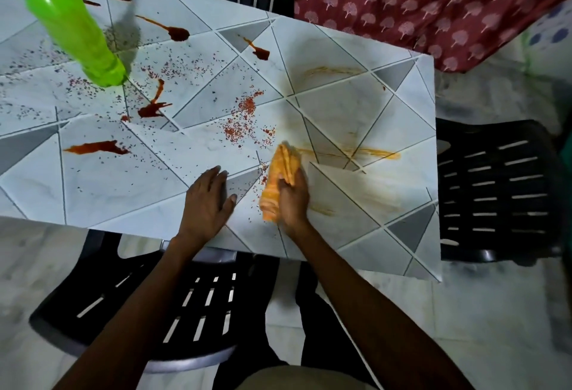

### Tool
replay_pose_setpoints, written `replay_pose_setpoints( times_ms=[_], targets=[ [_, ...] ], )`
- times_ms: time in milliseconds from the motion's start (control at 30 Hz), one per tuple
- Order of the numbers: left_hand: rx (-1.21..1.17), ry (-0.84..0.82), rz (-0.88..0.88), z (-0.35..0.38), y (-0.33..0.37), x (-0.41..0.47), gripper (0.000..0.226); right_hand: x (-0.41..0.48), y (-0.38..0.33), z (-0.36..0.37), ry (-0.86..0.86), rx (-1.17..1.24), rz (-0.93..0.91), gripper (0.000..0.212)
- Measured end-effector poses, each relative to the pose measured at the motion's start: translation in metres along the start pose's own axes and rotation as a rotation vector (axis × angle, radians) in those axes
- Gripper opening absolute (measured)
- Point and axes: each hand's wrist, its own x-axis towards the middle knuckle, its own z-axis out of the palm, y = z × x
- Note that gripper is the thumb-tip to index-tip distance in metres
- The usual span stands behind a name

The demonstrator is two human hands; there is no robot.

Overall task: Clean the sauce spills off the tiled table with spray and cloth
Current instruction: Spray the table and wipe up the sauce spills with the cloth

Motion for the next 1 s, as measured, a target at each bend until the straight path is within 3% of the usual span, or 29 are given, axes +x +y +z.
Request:
replay_pose_setpoints(
  times_ms=[200, 433, 467, 567, 667, 867, 1000],
  targets=[
    [-0.038, -0.001, 0.017, -0.011, -0.006, 0.000, 0.058, 0.016, -0.043, 0.051, -0.123, 0.151, 0.015, 0.048],
    [-0.049, -0.048, 0.051, -0.026, 0.006, -0.003, 0.051, 0.003, -0.008, -0.052, -0.025, 0.224, -0.029, 0.039],
    [-0.053, -0.052, 0.055, -0.029, 0.010, -0.003, 0.051, -0.001, 0.005, -0.074, 0.021, 0.206, -0.027, 0.041],
    [-0.074, -0.035, 0.030, -0.033, 0.015, -0.003, 0.054, -0.018, 0.047, -0.131, 0.097, 0.133, 0.000, 0.081],
    [-0.058, -0.057, 0.002, -0.035, 0.016, -0.003, 0.057, -0.032, 0.085, -0.151, 0.124, 0.138, 0.079, 0.090],
    [0.019, -0.095, 0.068, -0.043, 0.015, -0.007, 0.048, -0.059, 0.083, -0.085, 0.126, 0.044, 0.074, 0.058],
    [0.047, -0.060, 0.096, -0.046, -0.012, -0.004, 0.045, -0.062, 0.063, -0.012, 0.074, 0.088, 0.069, 0.057]
  ],
)
